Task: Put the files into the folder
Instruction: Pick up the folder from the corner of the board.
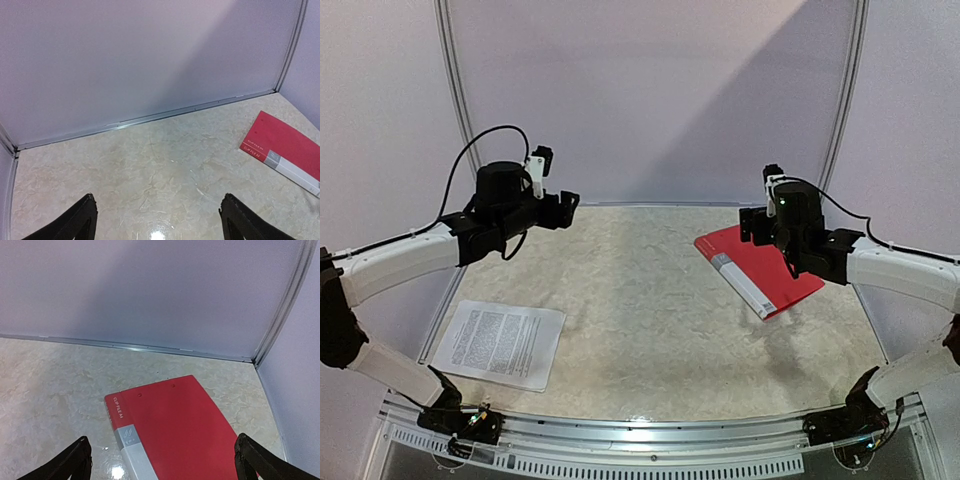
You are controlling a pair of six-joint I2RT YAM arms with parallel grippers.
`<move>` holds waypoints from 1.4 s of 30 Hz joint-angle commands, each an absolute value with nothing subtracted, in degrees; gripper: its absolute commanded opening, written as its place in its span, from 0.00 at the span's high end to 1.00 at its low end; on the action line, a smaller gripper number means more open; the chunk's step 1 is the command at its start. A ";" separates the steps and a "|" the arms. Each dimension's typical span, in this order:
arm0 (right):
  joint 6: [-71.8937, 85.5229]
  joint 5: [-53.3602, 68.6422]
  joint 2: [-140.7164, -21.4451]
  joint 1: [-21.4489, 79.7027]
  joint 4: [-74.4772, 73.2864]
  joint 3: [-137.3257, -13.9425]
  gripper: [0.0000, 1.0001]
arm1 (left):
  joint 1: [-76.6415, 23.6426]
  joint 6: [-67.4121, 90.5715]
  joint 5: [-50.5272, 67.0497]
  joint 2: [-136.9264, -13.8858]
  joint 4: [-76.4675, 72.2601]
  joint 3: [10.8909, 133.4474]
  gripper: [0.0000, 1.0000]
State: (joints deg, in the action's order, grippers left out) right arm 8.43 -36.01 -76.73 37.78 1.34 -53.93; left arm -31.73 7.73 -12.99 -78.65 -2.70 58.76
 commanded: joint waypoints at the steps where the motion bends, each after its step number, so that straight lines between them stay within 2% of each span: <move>1: 6.03 -25.89 -77.59 37.23 1.66 -52.05 0.01 | -33.22 5.83 -13.99 -79.59 -5.53 57.81 0.15; 4: 7.07 -22.19 -76.47 33.67 0.66 -50.07 0.01 | -38.93 1.86 -22.47 -81.77 -1.87 60.63 0.15; 8: 22.11 -9.51 -75.61 22.90 -4.55 -47.86 0.01 | -45.71 0.57 -25.35 -83.31 -0.18 63.25 0.14; 15: 39.76 1.82 -71.63 16.49 -2.07 -34.85 0.02 | -47.29 22.41 -17.85 -90.97 -4.02 64.46 0.17; 21: 47.96 7.23 -66.05 15.22 9.26 -19.92 0.08 | -50.05 32.67 -12.28 -102.18 -6.50 70.80 0.24; 30: 55.51 9.61 -68.94 14.69 19.64 -14.08 0.17 | -52.22 36.68 -7.50 -117.40 -4.59 84.98 0.24; 34: 56.41 12.61 -72.59 14.68 23.48 -14.15 0.25 | -52.38 36.83 -6.47 -119.05 -3.83 86.56 0.24; 42: 59.81 15.79 -76.30 14.68 30.75 -12.72 0.31 | -52.39 35.68 -7.17 -117.78 -2.59 84.79 0.24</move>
State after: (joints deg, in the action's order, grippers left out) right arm 56.95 12.97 -74.19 14.94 24.58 -14.26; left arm -51.70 36.07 -7.70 -118.52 -4.60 85.34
